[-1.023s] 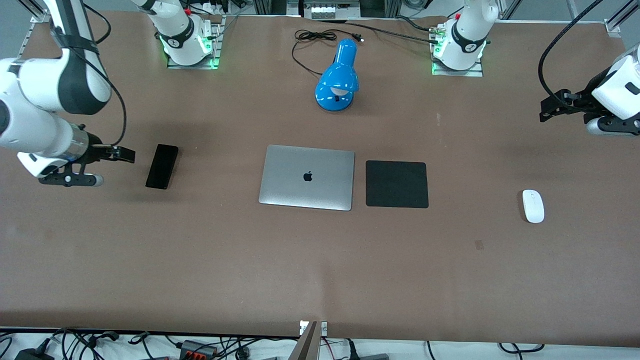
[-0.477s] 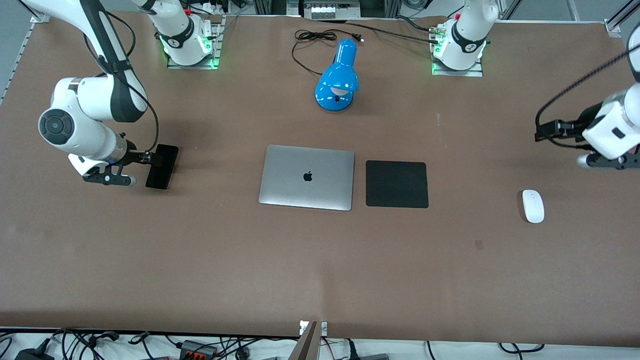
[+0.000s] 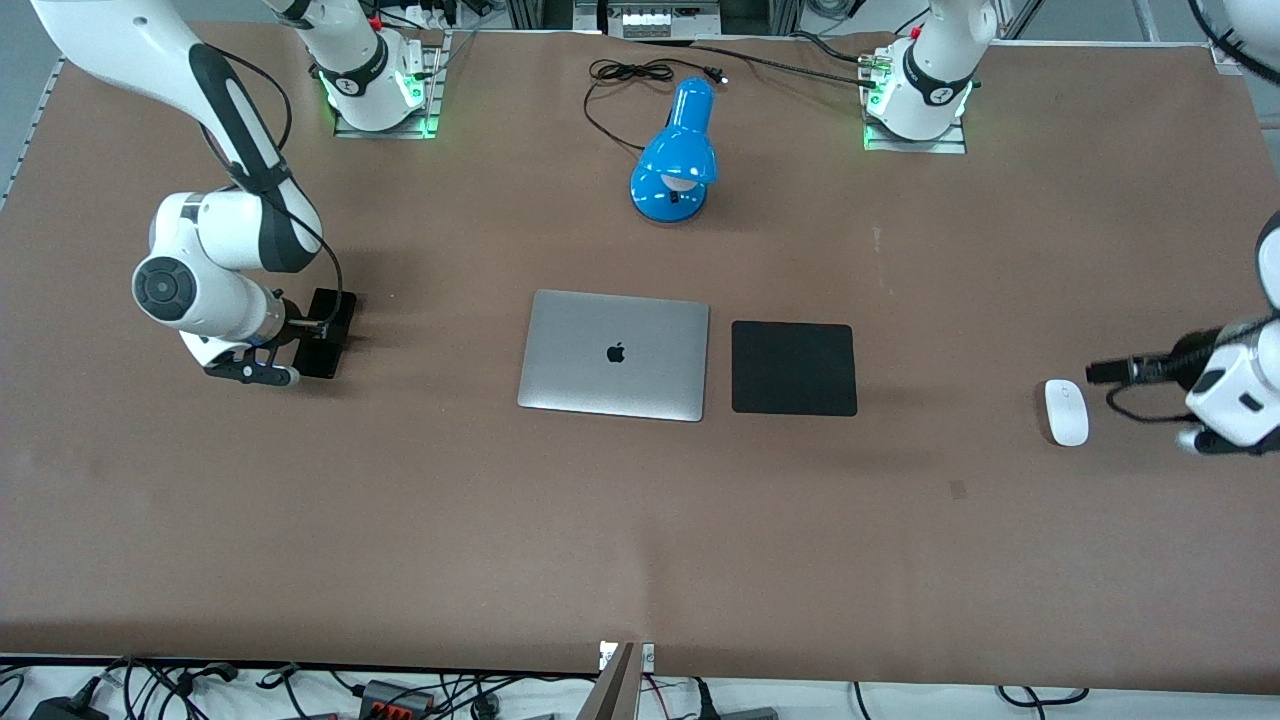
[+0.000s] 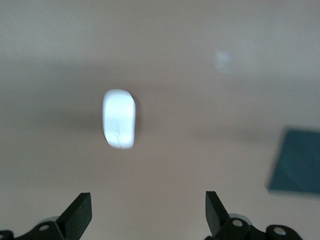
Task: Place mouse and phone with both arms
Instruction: 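Grasp the black phone with the right gripper while the left gripper reaches the mouse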
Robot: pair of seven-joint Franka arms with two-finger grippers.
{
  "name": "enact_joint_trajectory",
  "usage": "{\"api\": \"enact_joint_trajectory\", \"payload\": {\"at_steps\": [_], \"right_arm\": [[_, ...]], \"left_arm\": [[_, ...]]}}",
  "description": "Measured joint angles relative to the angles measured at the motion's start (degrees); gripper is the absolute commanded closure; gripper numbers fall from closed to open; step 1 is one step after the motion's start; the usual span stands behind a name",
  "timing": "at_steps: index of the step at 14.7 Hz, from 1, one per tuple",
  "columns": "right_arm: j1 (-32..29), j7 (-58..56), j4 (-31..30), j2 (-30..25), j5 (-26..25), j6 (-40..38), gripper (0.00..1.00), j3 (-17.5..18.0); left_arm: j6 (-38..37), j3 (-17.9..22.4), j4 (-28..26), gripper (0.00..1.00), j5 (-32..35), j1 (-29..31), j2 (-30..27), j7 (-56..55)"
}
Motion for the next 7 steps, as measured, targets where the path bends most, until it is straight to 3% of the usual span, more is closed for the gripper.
{"api": "enact_joint_trajectory", "payload": {"at_steps": [4, 7], "right_arm": [[-0.54, 0.32, -1.20, 1.56, 0.00, 2.11, 0.00, -0.17], [-1.15, 0.32, -1.30, 1.74, 0.00, 2.12, 0.00, -0.23]], "left_arm": [[8.79, 0.03, -1.02, 0.00, 3.29, 1.26, 6.71, 0.00], [19.95, 0.03, -8.16, 0.00, 3.38, 2.28, 8.17, 0.59]]}}
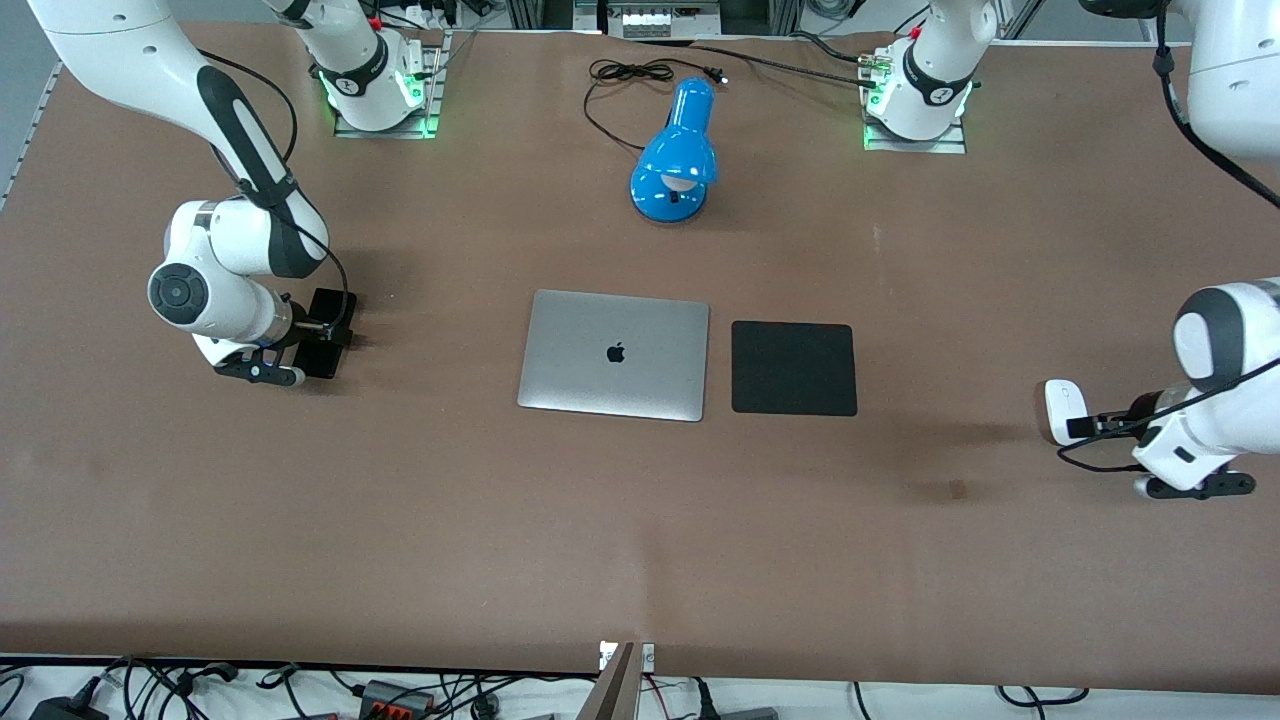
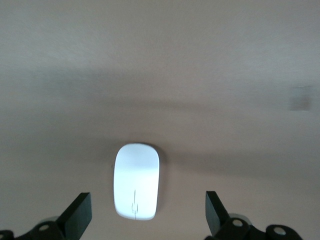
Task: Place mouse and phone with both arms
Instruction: 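Grasp the black phone with the right gripper while the left gripper reaches the mouse, then close the left gripper on the white mouse and lift it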
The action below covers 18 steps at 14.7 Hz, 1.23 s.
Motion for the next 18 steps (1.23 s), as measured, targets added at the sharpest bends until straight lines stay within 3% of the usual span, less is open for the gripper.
{"api": "enact_joint_trajectory", "payload": {"at_steps": [4, 10, 12, 14, 16, 18], "right_arm": [[-0.20, 0.07, -0.21, 0.40, 0.00, 0.05, 0.00, 0.00], [-0.19, 0.62, -0.25, 0.43, 0.00, 0.09, 0.00, 0.02], [-0.19, 0.65, -0.25, 0.58, 0.00, 0.10, 0.00, 0.02], [-0.19, 0.70, -0.25, 0.84, 0.01, 0.27, 0.00, 0.03], [-0.19, 0.76, -0.25, 0.85, 0.01, 0.31, 0.00, 0.03], [-0.19, 0.80, -0.25, 0.87, 0.01, 0.32, 0.00, 0.04]], "left_arm": [[14.98, -0.18, -10.18, 0.00, 0.01, 3.30, 0.21, 4.94], [19.83, -0.31, -15.09, 0.01, 0.01, 3.99, 0.11, 5.16], [20.53, -0.31, -15.58, 0.32, 0.01, 4.31, 0.11, 5.16], [20.76, -0.32, -15.70, 0.56, 0.01, 4.46, 0.11, 5.14], [20.79, -0.33, -15.70, 0.64, 0.00, 4.46, 0.10, 5.06], [20.79, -0.37, -15.70, 0.64, 0.00, 4.46, 0.04, 5.03]]}}
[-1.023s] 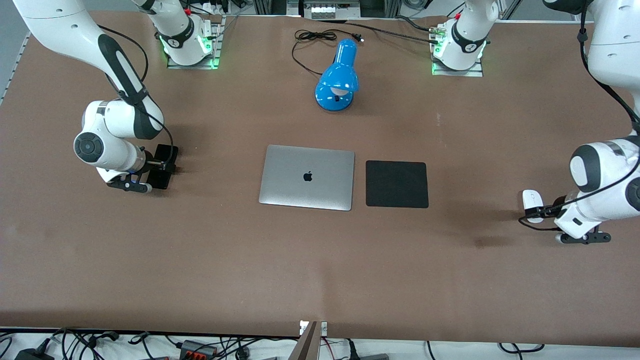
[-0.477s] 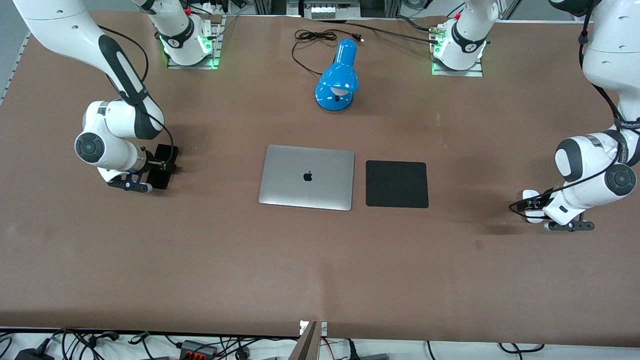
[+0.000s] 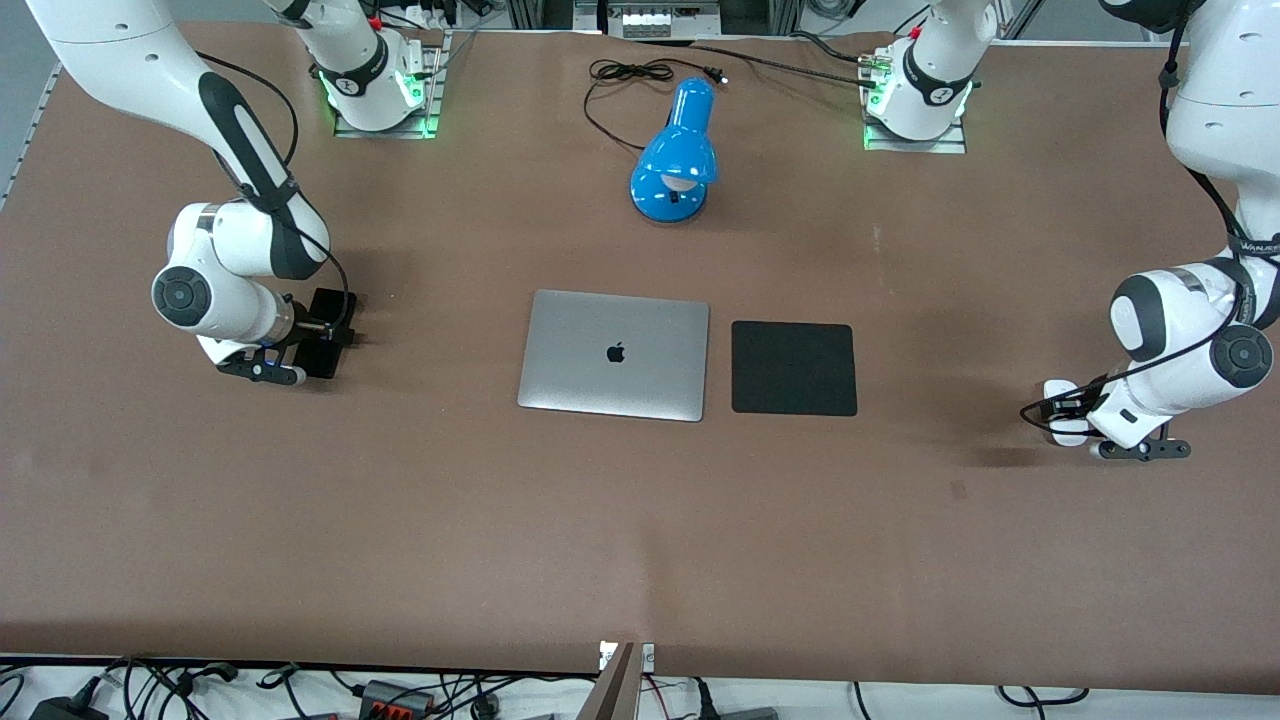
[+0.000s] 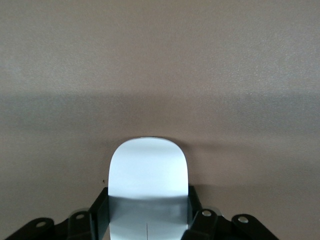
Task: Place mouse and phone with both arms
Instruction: 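Close the left gripper on the white mouse and lift it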
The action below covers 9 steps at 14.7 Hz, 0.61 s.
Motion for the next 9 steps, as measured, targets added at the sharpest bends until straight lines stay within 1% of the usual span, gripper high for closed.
{"api": "enact_joint_trajectory", "payload": {"at_steps": [1, 2, 3, 4, 6, 7, 9], "right_arm": [[0.00, 0.02, 0.00, 0.05, 0.00, 0.00, 0.01, 0.01], [0.00, 0.06, 0.00, 0.14, 0.06, 0.01, 0.04, 0.02], [0.00, 0.14, 0.00, 0.25, 0.16, 0.04, 0.12, 0.07], [0.01, 0.28, 0.00, 0.35, 0.21, 0.09, 0.24, 0.15], [0.03, 0.47, 0.02, 0.51, 0.21, 0.20, 0.52, 0.27], [0.02, 0.49, 0.05, 0.17, 0.20, -0.11, 0.65, 0.25], [0.01, 0.49, 0.02, -0.08, 0.20, -0.25, 0.79, 0.27]], "left_arm": [[0.00, -0.03, 0.00, 0.66, 0.00, 0.00, 0.00, -0.02], [0.00, -0.06, 0.00, 0.70, 0.00, 0.00, 0.00, -0.05], [0.01, -0.10, 0.01, 0.71, 0.00, 0.00, -0.01, -0.06], [0.02, -0.15, 0.06, 0.71, 0.00, 0.00, -0.02, -0.07], [0.09, -0.32, 0.21, 0.71, 0.00, -0.05, -0.13, -0.10], [0.09, -0.45, 0.37, 0.71, 0.00, -0.12, -0.28, -0.11], [-0.61, -0.66, 1.10, 0.71, 0.00, -0.40, -0.80, -0.11]]}}
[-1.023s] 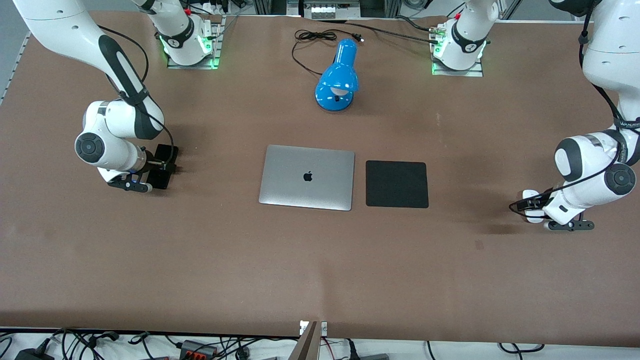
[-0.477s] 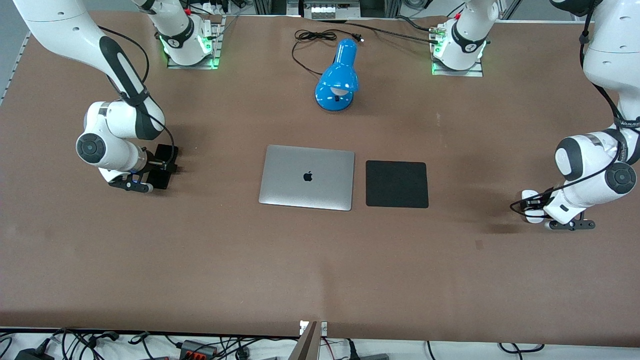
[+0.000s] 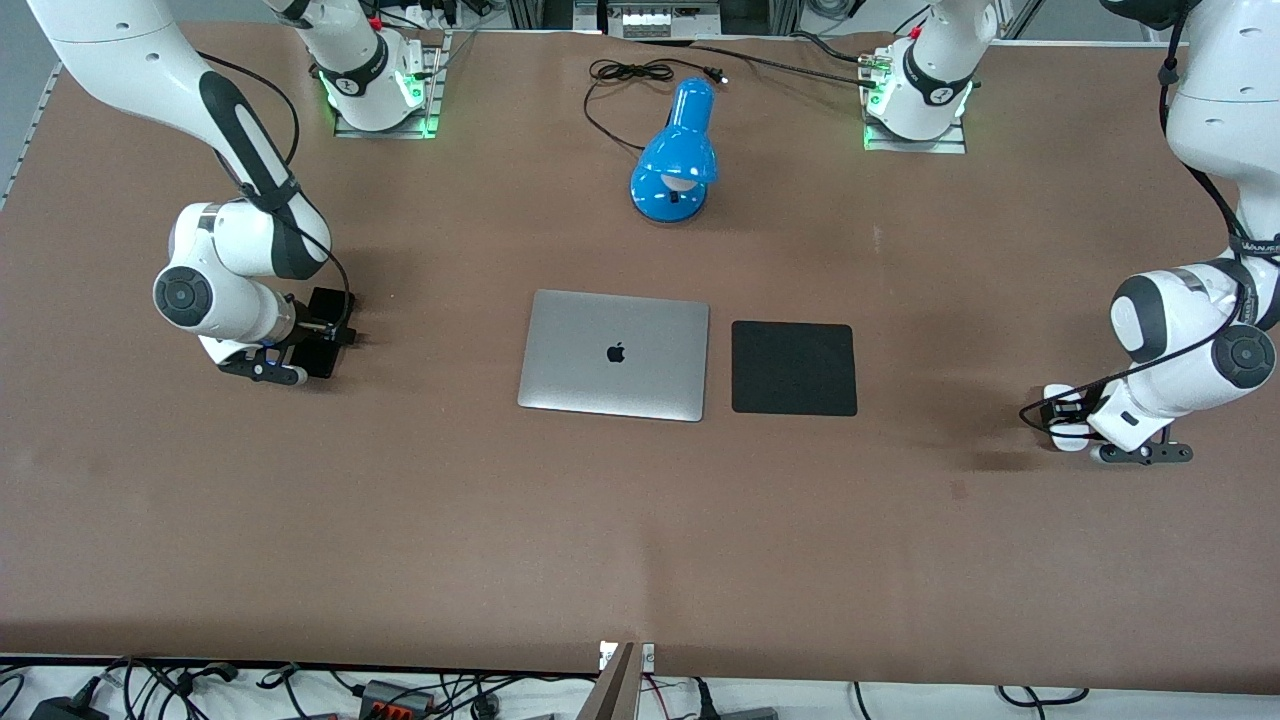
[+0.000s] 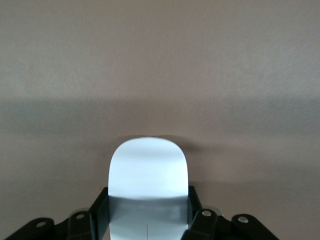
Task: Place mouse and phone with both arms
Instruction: 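Close the left gripper on the white mouse and lift it, then carry the phone beside the laptop while the left gripper carries the mouse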
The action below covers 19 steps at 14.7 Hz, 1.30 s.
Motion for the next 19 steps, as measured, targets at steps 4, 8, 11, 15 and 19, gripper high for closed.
{"api": "enact_joint_trajectory", "payload": {"at_steps": [4, 8, 11, 15, 19], "right_arm": [[0.00, -0.14, 0.01, -0.03, 0.00, -0.02, 0.84, 0.00], [0.02, -1.22, 0.43, -0.91, -0.06, -0.72, 0.85, 0.22], [0.10, -1.86, 4.54, -1.90, -0.06, -6.19, 0.85, 2.61], [0.32, -1.55, 9.28, -2.54, 0.17, -9.83, 0.85, 7.39], [1.24, 2.41, 9.88, -1.49, 2.45, -8.74, 0.85, 12.78]], "left_arm": [[-13.69, -3.04, 5.52, 0.70, -0.04, -0.84, -1.87, -2.74], [-24.19, -9.29, 10.80, 0.71, -0.05, -1.27, -2.98, -6.26], [-27.25, -16.08, 12.33, 0.71, -0.05, -1.54, -3.30, -12.87], [-27.54, -24.70, 12.18, 0.77, -0.03, -3.71, -3.16, -24.61], [-26.36, -24.72, 11.88, 0.77, 3.72, -16.05, -1.21, -37.27]]}}
